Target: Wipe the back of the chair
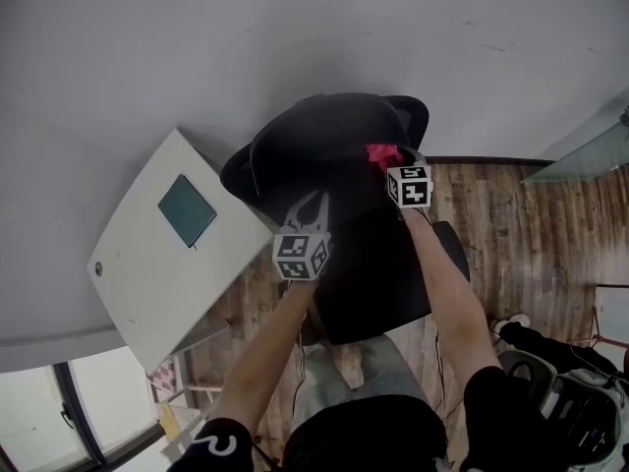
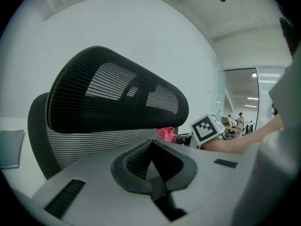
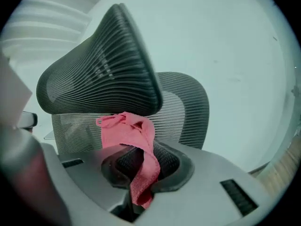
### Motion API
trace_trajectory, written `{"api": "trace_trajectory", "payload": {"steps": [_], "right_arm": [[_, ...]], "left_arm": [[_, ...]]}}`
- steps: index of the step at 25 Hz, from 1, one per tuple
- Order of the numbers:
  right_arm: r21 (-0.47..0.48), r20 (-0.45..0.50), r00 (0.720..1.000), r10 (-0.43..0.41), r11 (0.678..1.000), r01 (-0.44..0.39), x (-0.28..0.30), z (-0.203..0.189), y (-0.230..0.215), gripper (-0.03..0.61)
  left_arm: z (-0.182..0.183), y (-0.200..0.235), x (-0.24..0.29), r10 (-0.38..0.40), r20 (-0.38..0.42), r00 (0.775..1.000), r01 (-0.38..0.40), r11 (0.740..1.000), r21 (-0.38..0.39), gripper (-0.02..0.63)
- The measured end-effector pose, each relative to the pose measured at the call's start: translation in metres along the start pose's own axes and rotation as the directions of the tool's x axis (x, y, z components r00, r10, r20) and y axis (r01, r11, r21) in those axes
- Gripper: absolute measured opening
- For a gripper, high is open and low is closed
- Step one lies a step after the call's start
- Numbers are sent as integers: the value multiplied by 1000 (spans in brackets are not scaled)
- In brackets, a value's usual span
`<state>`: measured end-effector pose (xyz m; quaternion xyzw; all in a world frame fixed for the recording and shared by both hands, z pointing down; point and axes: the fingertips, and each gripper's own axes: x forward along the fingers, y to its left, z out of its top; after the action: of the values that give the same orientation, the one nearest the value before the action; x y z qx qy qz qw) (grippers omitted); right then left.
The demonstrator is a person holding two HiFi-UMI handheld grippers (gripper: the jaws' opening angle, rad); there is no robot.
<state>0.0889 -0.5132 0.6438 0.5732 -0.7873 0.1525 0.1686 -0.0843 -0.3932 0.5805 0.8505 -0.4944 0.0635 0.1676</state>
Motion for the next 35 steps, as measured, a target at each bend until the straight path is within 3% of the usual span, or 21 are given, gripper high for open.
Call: {"api": "trace_trajectory", "payload": {"steps": [10, 17, 23, 30, 35], "right_arm": [[50, -19, 994, -110, 993, 110, -16, -8, -71, 69], [94, -8, 985, -170, 981, 170, -45, -11, -87, 69], [86, -13, 993, -121, 989, 122, -68, -25, -39, 69], [197, 20, 1000, -15, 980, 10, -69, -30, 68, 69], [194, 16, 998, 56, 979, -58, -61, -37, 141, 69]], "left_arm": [[-5, -22, 16, -26, -5, 1000, 26, 1000, 0, 25], [-4, -28, 4, -39, -3, 999, 39, 999, 8, 25], [-14, -12, -31, -36, -3, 999, 36, 999, 3, 25], [-28, 43, -95, -3, 1, 1000, 3, 1000, -28, 25], [-38, 80, -140, 24, -2, 1000, -24, 999, -32, 25]]}}
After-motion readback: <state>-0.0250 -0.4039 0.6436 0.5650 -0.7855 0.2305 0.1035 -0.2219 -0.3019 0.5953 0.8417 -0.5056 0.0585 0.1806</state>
